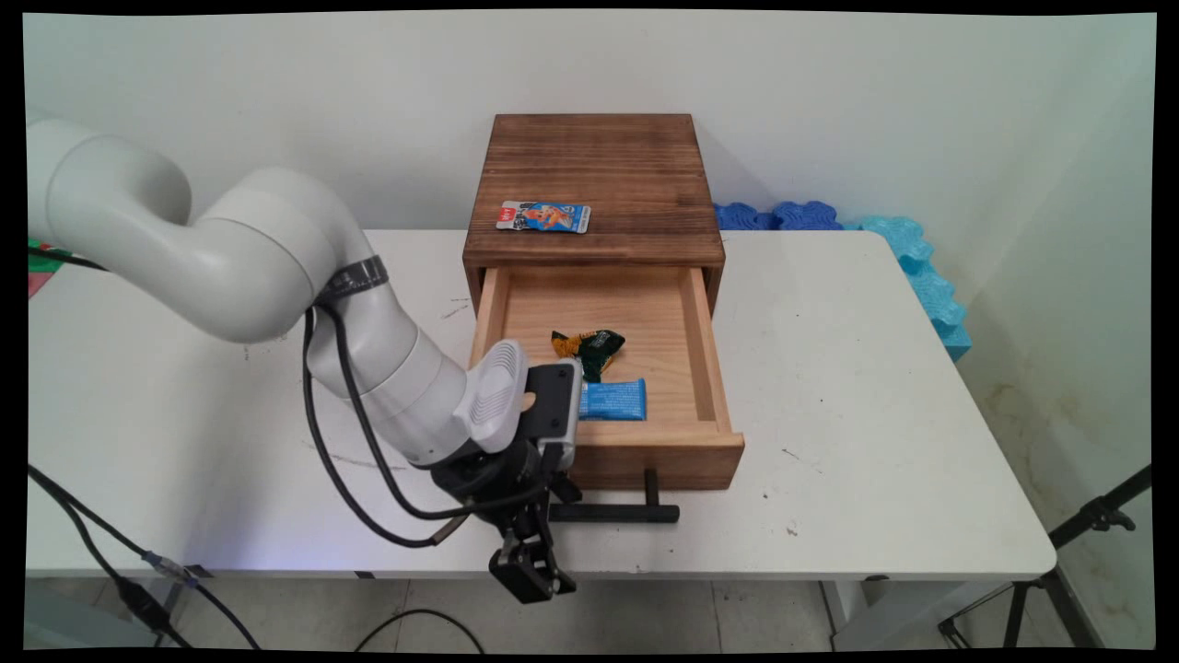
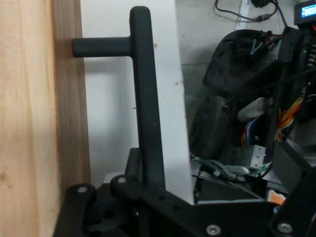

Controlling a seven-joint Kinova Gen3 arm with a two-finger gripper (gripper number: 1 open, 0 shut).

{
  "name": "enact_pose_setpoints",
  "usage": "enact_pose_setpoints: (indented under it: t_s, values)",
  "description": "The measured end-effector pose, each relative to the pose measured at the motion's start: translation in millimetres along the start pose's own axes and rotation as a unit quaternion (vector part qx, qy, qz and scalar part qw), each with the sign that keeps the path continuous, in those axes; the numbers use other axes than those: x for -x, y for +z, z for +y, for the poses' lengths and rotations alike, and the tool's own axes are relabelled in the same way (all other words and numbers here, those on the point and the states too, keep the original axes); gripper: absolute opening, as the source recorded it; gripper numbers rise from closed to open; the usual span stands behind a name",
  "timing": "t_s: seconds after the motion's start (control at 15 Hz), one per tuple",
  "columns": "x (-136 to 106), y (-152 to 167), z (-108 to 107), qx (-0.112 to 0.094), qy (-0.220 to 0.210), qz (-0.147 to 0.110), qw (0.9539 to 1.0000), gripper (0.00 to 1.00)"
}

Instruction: Open the drawer

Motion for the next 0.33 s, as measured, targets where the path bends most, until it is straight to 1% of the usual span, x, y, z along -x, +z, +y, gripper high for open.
enact_pose_setpoints:
  t_s: [0.33]
  values:
    - [1.5,-2.3,9.1,0.006,0.006,0.001,1.0,1.0]
